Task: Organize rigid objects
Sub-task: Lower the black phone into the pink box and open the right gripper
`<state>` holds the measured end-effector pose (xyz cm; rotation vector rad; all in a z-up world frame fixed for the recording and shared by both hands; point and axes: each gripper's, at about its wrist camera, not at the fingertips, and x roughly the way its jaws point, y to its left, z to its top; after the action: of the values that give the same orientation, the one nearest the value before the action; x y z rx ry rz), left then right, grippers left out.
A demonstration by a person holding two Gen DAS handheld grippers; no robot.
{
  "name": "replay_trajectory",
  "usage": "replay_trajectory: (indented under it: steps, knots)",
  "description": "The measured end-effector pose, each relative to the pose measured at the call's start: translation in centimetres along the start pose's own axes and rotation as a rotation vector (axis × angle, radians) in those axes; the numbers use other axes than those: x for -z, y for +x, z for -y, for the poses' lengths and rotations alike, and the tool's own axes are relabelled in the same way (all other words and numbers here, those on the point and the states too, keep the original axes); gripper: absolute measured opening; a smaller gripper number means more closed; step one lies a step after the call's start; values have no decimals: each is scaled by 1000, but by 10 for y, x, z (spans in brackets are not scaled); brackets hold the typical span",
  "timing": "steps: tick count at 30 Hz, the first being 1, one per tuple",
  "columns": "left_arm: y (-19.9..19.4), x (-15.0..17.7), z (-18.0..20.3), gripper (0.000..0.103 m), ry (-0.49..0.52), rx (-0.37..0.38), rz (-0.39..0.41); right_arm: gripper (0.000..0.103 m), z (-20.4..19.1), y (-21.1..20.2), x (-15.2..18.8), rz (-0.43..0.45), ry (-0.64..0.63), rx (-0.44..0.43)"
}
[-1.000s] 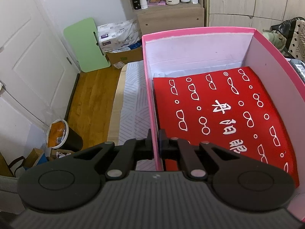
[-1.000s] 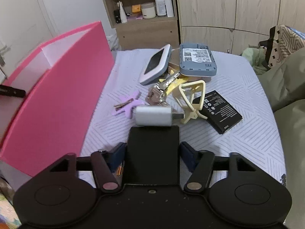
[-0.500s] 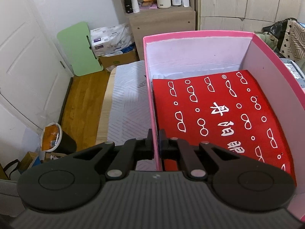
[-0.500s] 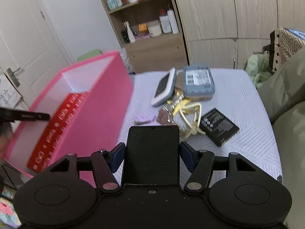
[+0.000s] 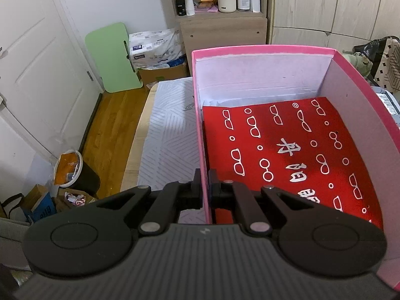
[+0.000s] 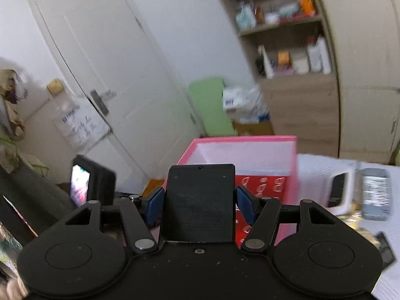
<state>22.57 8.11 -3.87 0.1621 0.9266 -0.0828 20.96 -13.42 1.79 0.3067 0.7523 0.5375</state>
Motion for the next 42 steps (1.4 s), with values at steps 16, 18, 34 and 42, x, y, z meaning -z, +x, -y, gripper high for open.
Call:
replay_trajectory:
  steps: [16, 18, 34, 42]
  knots:
    - [2, 1, -9, 4, -49, 40, 14, 67, 26, 168, 0, -301, 310, 126]
    - [2, 1, -8, 4, -47, 38, 14, 67, 29, 176, 4, -319, 336, 126]
    - [2, 2, -6, 5, -38, 31, 17, 78, 6, 52, -18, -97, 189, 70]
    - [2, 2, -7, 5, -44, 34, 19, 78, 20, -49, 32, 72, 132, 71]
